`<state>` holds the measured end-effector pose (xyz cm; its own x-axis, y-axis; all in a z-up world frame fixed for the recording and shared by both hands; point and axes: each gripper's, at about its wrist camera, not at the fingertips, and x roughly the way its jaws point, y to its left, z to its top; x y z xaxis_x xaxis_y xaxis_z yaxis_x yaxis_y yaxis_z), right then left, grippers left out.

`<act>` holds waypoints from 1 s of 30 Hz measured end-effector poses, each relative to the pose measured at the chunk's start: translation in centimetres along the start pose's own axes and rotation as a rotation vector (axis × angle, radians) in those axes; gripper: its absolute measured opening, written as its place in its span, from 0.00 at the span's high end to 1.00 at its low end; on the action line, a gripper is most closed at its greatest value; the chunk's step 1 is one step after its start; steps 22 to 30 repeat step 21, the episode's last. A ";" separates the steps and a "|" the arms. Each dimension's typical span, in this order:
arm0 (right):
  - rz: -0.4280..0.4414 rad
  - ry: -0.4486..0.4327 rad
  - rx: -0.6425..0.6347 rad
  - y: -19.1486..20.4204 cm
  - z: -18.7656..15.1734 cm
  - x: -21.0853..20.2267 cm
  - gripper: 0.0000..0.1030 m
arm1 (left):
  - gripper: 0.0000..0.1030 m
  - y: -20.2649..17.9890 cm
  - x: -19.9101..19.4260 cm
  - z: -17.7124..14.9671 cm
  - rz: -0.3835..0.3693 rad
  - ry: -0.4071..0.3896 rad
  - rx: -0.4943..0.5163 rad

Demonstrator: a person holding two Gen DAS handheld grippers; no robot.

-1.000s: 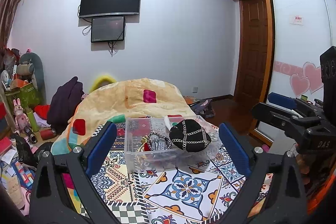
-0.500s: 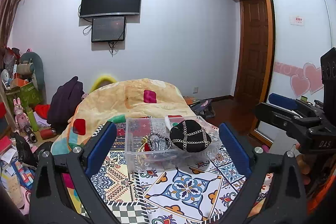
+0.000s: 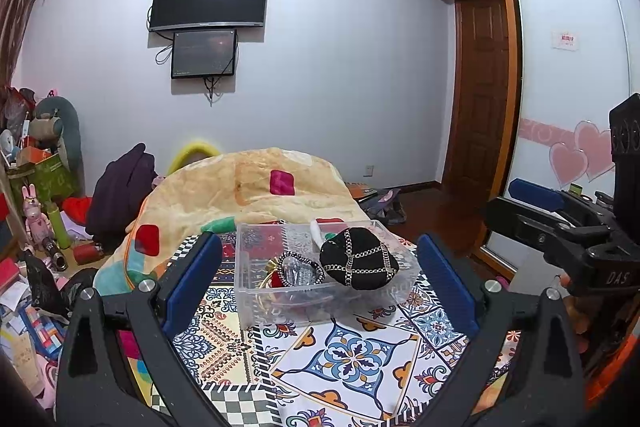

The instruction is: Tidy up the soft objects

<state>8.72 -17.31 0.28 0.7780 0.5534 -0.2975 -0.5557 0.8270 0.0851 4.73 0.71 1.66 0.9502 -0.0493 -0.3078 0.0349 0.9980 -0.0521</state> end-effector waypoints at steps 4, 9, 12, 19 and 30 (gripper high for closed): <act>0.000 0.001 0.000 0.0 0.0 0.0 0.00 | 0.04 0.0 0.0 0.0 -0.003 0.001 0.000; 0.001 0.001 -0.001 0.1 0.0 0.0 0.00 | 0.04 0.0 -0.1 0.1 -0.006 0.000 -0.004; 0.001 0.001 -0.001 0.2 0.0 0.0 0.00 | 0.04 0.1 -0.1 0.2 -0.012 0.000 -0.009; 0.003 0.005 0.000 0.3 -0.1 0.0 0.00 | 0.04 -0.2 0.0 0.2 -0.012 0.005 -0.003; 0.004 0.007 0.000 0.4 -0.1 0.0 0.00 | 0.04 -0.3 0.0 0.2 -0.011 0.004 -0.003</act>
